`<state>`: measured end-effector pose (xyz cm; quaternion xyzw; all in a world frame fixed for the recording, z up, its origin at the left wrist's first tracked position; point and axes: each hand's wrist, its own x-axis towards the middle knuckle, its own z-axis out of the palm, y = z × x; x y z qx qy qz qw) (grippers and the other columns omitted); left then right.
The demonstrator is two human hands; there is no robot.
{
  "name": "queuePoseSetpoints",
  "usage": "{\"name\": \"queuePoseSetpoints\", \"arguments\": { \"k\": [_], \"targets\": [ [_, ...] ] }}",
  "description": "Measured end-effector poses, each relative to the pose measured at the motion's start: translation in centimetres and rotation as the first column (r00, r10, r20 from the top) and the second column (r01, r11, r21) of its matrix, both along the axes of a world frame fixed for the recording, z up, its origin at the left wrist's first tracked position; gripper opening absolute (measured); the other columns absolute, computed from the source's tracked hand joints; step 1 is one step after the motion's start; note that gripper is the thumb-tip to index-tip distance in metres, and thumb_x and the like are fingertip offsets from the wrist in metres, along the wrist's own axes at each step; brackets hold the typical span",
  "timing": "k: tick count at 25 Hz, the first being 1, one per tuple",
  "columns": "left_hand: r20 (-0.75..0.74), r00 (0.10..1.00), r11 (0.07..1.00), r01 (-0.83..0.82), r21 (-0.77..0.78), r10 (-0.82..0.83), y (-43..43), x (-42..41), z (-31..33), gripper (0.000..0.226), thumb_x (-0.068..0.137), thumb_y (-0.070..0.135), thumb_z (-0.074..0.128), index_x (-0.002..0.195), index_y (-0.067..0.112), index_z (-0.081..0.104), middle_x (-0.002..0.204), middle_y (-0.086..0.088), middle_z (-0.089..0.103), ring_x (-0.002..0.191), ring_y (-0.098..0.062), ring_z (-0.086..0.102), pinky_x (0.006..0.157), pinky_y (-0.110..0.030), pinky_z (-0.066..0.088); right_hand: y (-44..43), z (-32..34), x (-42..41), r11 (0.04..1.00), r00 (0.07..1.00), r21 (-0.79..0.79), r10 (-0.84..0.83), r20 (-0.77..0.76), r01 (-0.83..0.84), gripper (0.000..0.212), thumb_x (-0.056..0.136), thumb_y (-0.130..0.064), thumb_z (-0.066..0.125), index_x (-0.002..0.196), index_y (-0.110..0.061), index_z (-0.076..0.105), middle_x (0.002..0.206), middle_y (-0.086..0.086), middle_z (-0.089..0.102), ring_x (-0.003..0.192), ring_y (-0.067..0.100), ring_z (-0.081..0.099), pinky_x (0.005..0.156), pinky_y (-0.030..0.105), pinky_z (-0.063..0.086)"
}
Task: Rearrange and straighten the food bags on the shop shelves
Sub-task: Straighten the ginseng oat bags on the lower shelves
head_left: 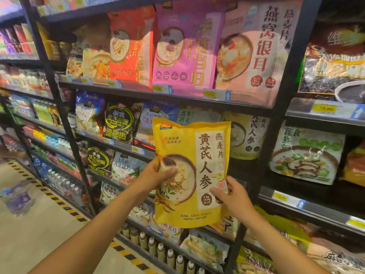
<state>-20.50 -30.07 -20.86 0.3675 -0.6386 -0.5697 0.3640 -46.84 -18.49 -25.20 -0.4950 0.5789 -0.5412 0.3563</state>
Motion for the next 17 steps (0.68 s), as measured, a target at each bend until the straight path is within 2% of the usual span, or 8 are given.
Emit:
{"name": "queuePoseSetpoints", "arguments": {
  "k": [4, 8, 12, 13, 15, 17],
  "targets": [
    [-0.022, 0.999, 0.999, 0.034, -0.013, -0.034, -3.4, -2.0, -0.9, 0.053, 0.078, 0.041, 0.085, 0.127, 0.035, 0.065, 0.126, 0.006, 0.074, 0.117, -0.02, 0.07, 0.106, -0.053, 0.052, -2.0, -0.7, -0.9, 0.997, 0.998, 0.029, -0.066, 0.016, 0.066, 0.03, 0.092, -0.016, 0.076, 0.119, -0.024, 0.065, 0.112, -0.007, 0.079, 0.1, 0.01, 0.076, 0.076, 0.028, 0.063],
    [-0.02, 0.996, 0.996, 0.09, -0.017, -0.09, -8.0, -3.5, -2.0, 0.055, 0.081, 0.038, 0.084, 0.131, 0.033, 0.063, 0.126, 0.009, 0.073, 0.118, -0.018, 0.069, 0.104, -0.049, 0.053, -4.2, -1.3, -1.2, 0.987, 0.988, 0.047, -0.155, 0.022, 0.154, 0.031, 0.092, -0.015, 0.075, 0.12, -0.022, 0.065, 0.113, -0.007, 0.079, 0.102, 0.011, 0.076, 0.078, 0.03, 0.064],
    [0.003, 0.991, 0.988, 0.137, -0.07, -0.137, -12.5, -4.7, -2.6, 0.061, 0.074, 0.046, 0.084, 0.129, 0.03, 0.063, 0.119, 0.005, 0.076, 0.099, -0.015, 0.073, 0.09, -0.04, 0.056, -6.1, -1.8, -0.3, 0.968, 0.969, 0.049, -0.247, 0.028, 0.245, 0.03, 0.093, -0.013, 0.073, 0.121, -0.019, 0.064, 0.113, -0.01, 0.079, 0.103, 0.009, 0.076, 0.077, 0.026, 0.062],
    [0.011, 0.987, 0.984, 0.162, -0.078, -0.162, -13.8, -5.0, -2.6, 0.062, 0.073, 0.047, 0.085, 0.129, 0.028, 0.063, 0.119, 0.005, 0.076, 0.102, -0.015, 0.073, 0.092, -0.04, 0.056, -6.7, -1.8, 0.1, 0.959, 0.959, 0.043, -0.281, 0.034, 0.279, 0.03, 0.094, -0.013, 0.073, 0.121, -0.019, 0.064, 0.113, -0.01, 0.079, 0.103, 0.009, 0.076, 0.077, 0.026, 0.062],
    [0.019, 0.971, 0.968, 0.24, -0.068, -0.239, -16.3, -6.0, -2.0, 0.06, 0.077, 0.044, 0.085, 0.13, 0.028, 0.064, 0.122, 0.006, 0.075, 0.112, -0.016, 0.071, 0.098, -0.041, 0.055, -7.9, -1.9, 0.8, 0.933, 0.931, 0.028, -0.361, 0.051, 0.36, 0.029, 0.094, -0.015, 0.073, 0.121, -0.019, 0.065, 0.115, -0.008, 0.079, 0.104, 0.01, 0.076, 0.079, 0.029, 0.063],
    [0.026, 0.954, 0.951, 0.301, -0.073, -0.3, -17.9, -7.3, -1.0, 0.045, 0.085, 0.036, 0.082, 0.126, 0.028, 0.066, 0.12, 0.008, 0.076, 0.111, -0.013, 0.072, 0.098, -0.04, 0.056, -8.7, -1.6, 1.2, 0.899, 0.897, 0.012, -0.439, 0.057, 0.439, 0.029, 0.094, -0.017, 0.074, 0.121, -0.02, 0.065, 0.115, -0.008, 0.078, 0.104, 0.01, 0.075, 0.083, 0.033, 0.064]
  ]
}}
